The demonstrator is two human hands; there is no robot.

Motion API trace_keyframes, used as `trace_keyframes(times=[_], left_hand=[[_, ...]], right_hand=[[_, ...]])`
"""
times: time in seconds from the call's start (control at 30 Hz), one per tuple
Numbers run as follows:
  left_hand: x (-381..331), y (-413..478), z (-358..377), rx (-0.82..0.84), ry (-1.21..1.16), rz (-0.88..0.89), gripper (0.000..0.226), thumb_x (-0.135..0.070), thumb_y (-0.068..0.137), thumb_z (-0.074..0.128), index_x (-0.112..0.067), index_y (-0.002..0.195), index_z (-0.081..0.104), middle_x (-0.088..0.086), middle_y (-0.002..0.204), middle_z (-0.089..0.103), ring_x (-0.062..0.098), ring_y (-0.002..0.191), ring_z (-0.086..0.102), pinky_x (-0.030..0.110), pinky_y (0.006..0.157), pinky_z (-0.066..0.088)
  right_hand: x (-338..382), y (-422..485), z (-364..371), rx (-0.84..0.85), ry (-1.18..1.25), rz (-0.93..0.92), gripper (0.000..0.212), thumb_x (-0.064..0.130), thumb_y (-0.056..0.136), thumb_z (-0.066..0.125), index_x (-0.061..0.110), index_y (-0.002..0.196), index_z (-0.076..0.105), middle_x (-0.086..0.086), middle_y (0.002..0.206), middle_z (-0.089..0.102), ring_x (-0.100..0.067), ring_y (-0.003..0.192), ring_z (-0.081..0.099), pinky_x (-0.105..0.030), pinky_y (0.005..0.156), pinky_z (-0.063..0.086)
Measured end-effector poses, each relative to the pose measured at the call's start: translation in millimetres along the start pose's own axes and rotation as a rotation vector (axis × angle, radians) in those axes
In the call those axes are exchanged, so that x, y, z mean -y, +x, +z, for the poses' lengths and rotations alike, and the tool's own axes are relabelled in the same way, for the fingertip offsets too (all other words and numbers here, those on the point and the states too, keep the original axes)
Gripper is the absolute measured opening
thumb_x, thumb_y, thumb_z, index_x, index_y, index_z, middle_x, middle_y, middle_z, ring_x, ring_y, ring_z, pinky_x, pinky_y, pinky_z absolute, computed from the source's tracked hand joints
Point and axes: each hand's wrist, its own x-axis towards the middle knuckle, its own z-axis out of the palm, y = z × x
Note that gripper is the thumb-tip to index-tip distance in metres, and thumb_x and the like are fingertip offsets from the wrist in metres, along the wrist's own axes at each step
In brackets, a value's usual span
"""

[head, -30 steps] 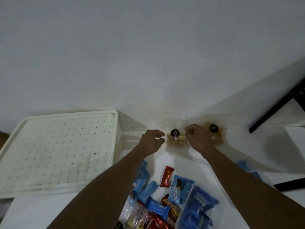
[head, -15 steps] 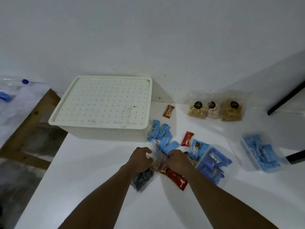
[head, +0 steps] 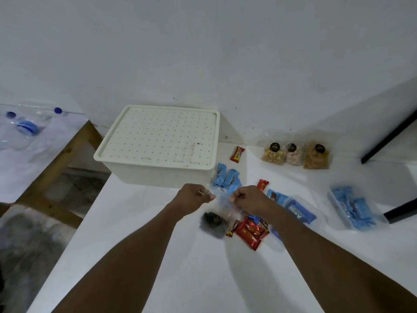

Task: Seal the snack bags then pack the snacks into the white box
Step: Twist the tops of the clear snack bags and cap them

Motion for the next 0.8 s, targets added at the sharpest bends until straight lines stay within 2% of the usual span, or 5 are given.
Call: trace_keyframes(times=[0.17, 0.33, 0.47, 0.6, 0.8], left_hand=[[-74.3, -1.4, -8.8, 0.033, -0.112, 0.152, 0.022, -0.024, 0.082, 0.079, -0.006, 0.072, 0.069, 0.012, 0.081, 0.072, 0.013, 0.074, 0.064, 0.026, 0.074, 0.051], [-142.4, -4.0, -0.1, 0.029, -0.263, 0.22, 0.025, -0.02, 0.084, 0.075, 0.004, 0.092, 0.069, 0.003, 0.08, 0.071, -0.001, 0.064, 0.064, 0.017, 0.063, 0.044], [-175.5, -5.0, 10.6, 0.077, -0.338, 0.244, 0.021, -0.028, 0.085, 0.075, -0.01, 0.095, 0.07, 0.005, 0.087, 0.074, 0.007, 0.075, 0.069, 0.026, 0.066, 0.043], [-192.0, -4.8, 18.6, 0.144, -0.415, 0.244, 0.018, -0.028, 0.084, 0.077, -0.017, 0.094, 0.067, 0.005, 0.084, 0.071, 0.02, 0.079, 0.074, 0.029, 0.065, 0.041], [-199.1, -7.6, 26.0, 0.192, -0.425, 0.211, 0.017, -0.03, 0.086, 0.074, -0.018, 0.094, 0.065, 0.007, 0.083, 0.067, 0.026, 0.078, 0.073, 0.033, 0.069, 0.041]], right_hand=[[43.5, -26.3, -65.8, -0.03, 0.077, -0.108, 0.012, 0.013, 0.088, 0.07, 0.001, 0.089, 0.07, -0.01, 0.072, 0.065, -0.018, 0.066, 0.062, -0.033, 0.062, 0.05], [66.8, -51.6, -123.6, -0.197, 0.195, -0.185, 0.03, 0.023, 0.083, 0.076, -0.005, 0.092, 0.069, -0.01, 0.073, 0.063, -0.018, 0.07, 0.058, -0.029, 0.061, 0.046], [70.8, -68.7, -142.9, -0.282, 0.228, -0.254, 0.031, 0.021, 0.088, 0.071, -0.009, 0.093, 0.066, -0.012, 0.077, 0.06, -0.011, 0.063, 0.054, -0.022, 0.055, 0.042], [76.3, -84.3, -153.0, -0.328, 0.202, -0.301, 0.017, 0.018, 0.093, 0.065, 0.006, 0.08, 0.064, -0.003, 0.067, 0.06, 0.003, 0.045, 0.051, -0.012, 0.041, 0.038], [73.8, -91.0, -155.5, -0.348, 0.217, -0.306, 0.016, 0.021, 0.095, 0.061, 0.011, 0.083, 0.066, 0.005, 0.065, 0.063, 0.001, 0.048, 0.054, -0.012, 0.044, 0.041]])
